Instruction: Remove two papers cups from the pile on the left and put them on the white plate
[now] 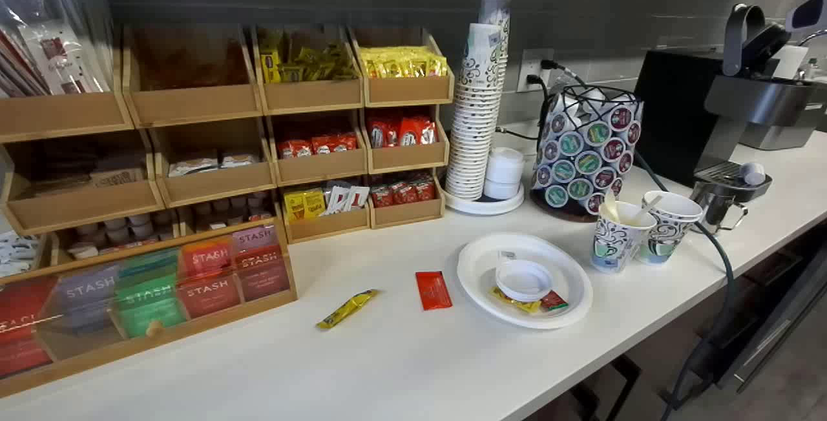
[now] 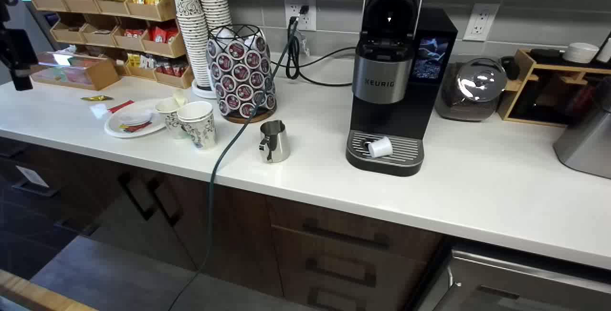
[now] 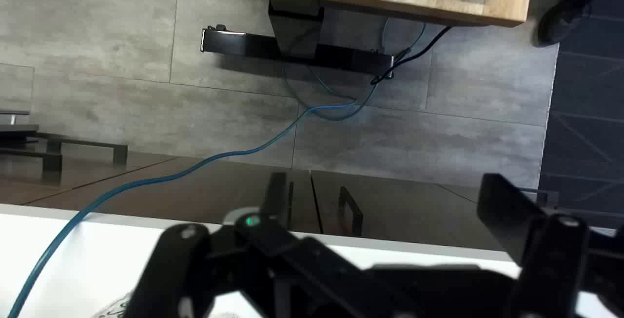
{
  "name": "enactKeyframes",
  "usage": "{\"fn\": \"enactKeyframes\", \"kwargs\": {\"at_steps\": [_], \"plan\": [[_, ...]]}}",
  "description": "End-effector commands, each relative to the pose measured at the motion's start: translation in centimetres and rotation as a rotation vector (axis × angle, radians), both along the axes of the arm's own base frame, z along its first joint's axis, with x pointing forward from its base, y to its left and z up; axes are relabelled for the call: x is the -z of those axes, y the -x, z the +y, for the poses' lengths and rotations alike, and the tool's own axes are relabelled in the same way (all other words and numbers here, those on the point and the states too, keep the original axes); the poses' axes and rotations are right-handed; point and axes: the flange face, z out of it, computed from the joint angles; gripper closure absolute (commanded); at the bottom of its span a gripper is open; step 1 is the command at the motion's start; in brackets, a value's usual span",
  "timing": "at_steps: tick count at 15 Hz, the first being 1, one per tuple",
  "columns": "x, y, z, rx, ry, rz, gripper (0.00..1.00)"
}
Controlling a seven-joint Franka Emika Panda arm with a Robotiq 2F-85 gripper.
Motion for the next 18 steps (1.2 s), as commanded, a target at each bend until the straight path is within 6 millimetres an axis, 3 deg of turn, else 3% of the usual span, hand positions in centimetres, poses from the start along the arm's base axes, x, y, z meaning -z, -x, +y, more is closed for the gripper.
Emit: {"fn": "enactKeyframes", "kwargs": {"at_steps": [1, 3, 8, 13, 18], "plan": [[-0.1, 0.0, 0.0, 0.000, 0.000, 0.001, 0.00], [-0.1, 0.0, 0.0, 0.000, 0.000, 0.001, 0.00], [-2.6, -2.8, 0.1, 0.191, -0.178, -0.177, 0.00], [-3.6, -7.0, 1.1, 0.367, -0.258, -0.423, 0.00], [-4.7, -11.7, 2.4, 0.435, -0.240, -0.771, 0.00]]}}
